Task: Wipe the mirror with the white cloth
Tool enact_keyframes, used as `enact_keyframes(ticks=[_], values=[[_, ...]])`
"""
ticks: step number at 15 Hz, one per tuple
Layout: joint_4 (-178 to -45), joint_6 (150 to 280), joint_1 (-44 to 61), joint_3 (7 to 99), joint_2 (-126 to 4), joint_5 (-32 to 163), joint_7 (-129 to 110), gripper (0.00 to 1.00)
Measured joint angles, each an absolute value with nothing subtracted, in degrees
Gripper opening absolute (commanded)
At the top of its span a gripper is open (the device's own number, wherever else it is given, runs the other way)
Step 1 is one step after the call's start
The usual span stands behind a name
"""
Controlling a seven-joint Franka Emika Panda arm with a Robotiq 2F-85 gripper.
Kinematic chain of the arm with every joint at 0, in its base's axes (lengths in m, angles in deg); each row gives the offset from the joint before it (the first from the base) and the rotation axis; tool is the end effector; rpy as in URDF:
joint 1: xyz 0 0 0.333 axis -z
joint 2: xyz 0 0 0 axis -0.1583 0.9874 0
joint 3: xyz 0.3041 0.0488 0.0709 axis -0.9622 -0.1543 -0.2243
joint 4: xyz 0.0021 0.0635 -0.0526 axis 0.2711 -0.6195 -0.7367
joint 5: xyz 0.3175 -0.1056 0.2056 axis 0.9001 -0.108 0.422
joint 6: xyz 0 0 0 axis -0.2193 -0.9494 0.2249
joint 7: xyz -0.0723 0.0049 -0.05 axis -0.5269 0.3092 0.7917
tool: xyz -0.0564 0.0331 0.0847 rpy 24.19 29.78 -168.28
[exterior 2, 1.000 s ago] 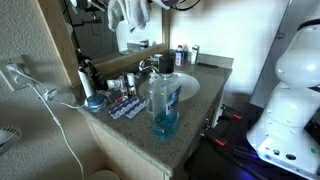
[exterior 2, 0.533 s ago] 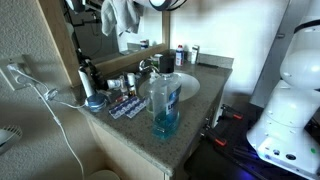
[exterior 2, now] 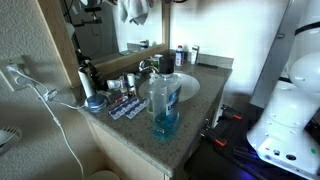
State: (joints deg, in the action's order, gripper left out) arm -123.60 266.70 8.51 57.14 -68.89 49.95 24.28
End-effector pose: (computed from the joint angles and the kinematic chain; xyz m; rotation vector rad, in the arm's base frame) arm 0.6369 -0.0441 0.6143 -2.3481 0.5103 -1.7941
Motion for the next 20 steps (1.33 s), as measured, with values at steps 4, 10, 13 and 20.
enact_keyframes(ticks=[4,10,13,20], values=[[-122.1,266.6,2.1,67.3,-64.8,49.2,27.2,0.03],[-122.6,266.5,-6.8,75.6,-62.0,49.3,29.2,0.03],[-123.7,266.5,-8.6,76.4,-61.9,49.3,29.2,0.03],[-128.7,266.2,-11.7,73.0,-61.4,49.2,29.0,0.03]])
